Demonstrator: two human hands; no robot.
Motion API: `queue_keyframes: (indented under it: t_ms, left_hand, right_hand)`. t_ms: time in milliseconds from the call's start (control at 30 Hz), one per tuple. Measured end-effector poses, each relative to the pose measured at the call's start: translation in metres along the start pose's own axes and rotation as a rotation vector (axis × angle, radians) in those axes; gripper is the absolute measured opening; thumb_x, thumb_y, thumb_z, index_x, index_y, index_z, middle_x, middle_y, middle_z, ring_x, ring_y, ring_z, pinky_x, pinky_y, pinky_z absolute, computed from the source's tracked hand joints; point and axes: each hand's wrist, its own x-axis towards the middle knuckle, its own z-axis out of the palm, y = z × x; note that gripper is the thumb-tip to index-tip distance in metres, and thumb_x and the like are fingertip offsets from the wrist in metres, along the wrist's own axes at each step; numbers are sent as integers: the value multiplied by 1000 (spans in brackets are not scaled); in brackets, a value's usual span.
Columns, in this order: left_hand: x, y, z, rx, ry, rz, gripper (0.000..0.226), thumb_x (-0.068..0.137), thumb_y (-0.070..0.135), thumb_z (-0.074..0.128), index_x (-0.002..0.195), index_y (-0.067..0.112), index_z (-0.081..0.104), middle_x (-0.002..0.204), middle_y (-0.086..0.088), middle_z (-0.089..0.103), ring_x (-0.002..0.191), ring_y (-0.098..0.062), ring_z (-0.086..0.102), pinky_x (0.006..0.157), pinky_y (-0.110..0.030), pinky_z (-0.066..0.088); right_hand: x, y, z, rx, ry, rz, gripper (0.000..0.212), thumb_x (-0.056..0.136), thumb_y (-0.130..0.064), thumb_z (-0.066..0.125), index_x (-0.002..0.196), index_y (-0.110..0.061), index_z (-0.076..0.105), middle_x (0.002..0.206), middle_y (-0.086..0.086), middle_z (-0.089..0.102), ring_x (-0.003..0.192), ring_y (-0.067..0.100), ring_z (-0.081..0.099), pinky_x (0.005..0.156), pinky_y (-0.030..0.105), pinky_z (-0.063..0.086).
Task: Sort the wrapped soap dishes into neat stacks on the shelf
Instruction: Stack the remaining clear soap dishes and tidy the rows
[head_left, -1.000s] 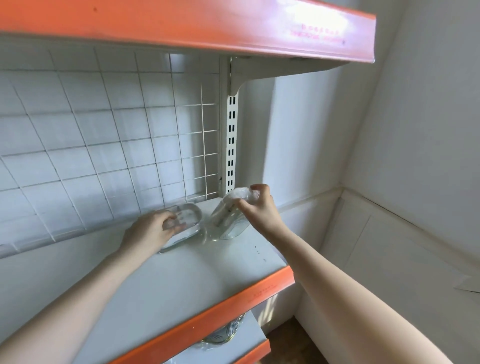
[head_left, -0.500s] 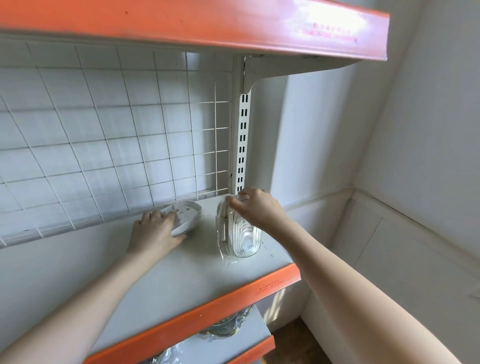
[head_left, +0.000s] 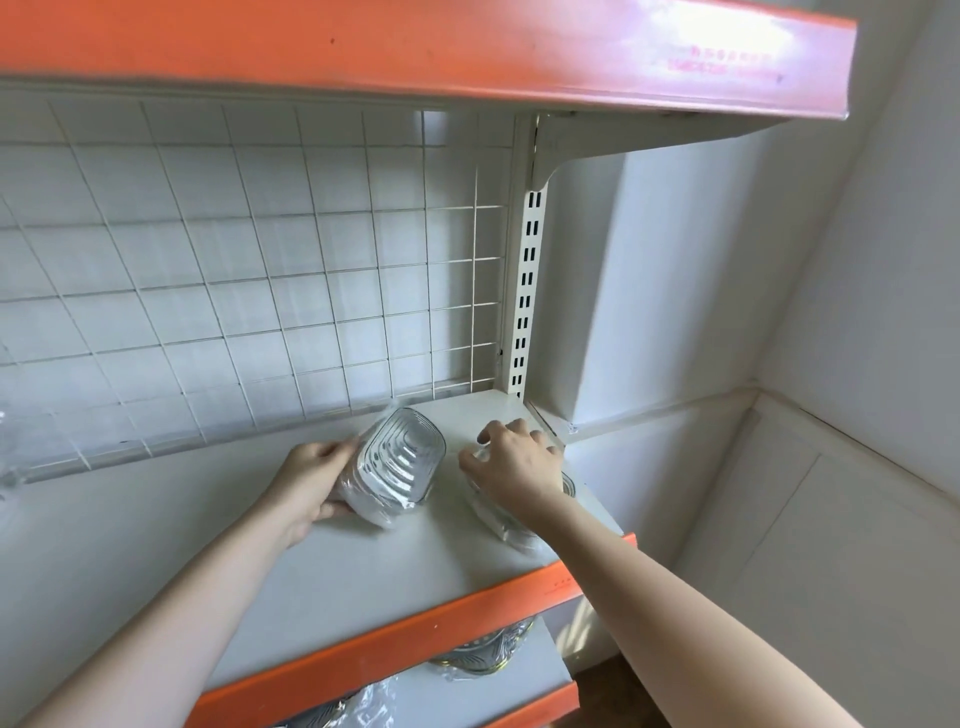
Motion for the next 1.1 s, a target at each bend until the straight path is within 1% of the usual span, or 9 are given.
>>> queue_keyframes:
  t_ms: [133,267,367,433,533,667,867,1000,1100]
  left_hand:
    - [-5,-8,-2,21,29,-16,27,96,29,52,86,7,64,77,-11,67,70,-27,64,69,-40,57]
    - [-1,-13,-2,304,217,163,35,96,19,47,62,11,46,54,-5,45,54,-21,44,57,-30,37]
    - [1,-10,1,472,274,240,38,95,19,46,58,9,42,51,-5,44,53,-24,45,54,-31,31]
    - [1,-8,2,562,312,242,34,95,21,45,64,7,49,57,-7,53,58,-27,53,55,-30,34]
    - [4,-7,2,627,331,247,26,93,24,49,80,5,60,77,-7,64,84,-31,60,69,-32,40]
    - [12,-2,7,678,270,228,17,91,31,52,96,16,59,101,-4,64,102,-27,59,85,-34,45]
    - [2,1,45,893,192,330,57,87,45,57,132,17,39,129,-16,45,122,-35,41,98,-43,39]
    - [-4,-7,64,1107,193,273,77,80,65,52,139,23,27,141,-11,33,127,-33,37,98,-42,37]
    - [-5,-17,67,1155,321,337,79,75,64,60,134,16,39,130,-14,47,115,-35,48,90,-44,40]
  right_hand:
    - [1,2,3,-7,23,-16,43,87,-51,48,118,-23,56,124,5,51,116,28,44,93,39,33]
    - [1,4,3,42,77,-59,42,90,-49,47,121,-21,54,127,4,48,120,27,41,95,39,34]
    - [-6,5,-2,9,118,-120,44,91,-50,48,123,-21,52,128,4,47,122,28,39,96,39,33]
    - [-12,8,-4,-78,120,-147,49,89,-54,47,126,-22,50,129,3,45,122,27,40,98,40,32]
    - [-20,16,-4,-168,66,-158,57,85,-59,48,129,-22,43,131,4,42,122,30,40,98,42,34]
    - [-27,24,1,-191,52,-152,56,83,-53,50,131,-25,41,135,7,40,119,33,45,96,44,36]
    - [-31,19,12,-205,227,-105,49,58,-55,49,97,-27,61,98,5,63,76,27,63,61,38,49]
    - [-30,20,13,-230,224,-89,47,58,-57,53,93,-27,61,85,3,60,70,26,61,56,36,47]
    - [-30,19,12,-228,189,-72,46,64,-55,50,96,-24,60,85,7,59,74,29,60,61,38,45]
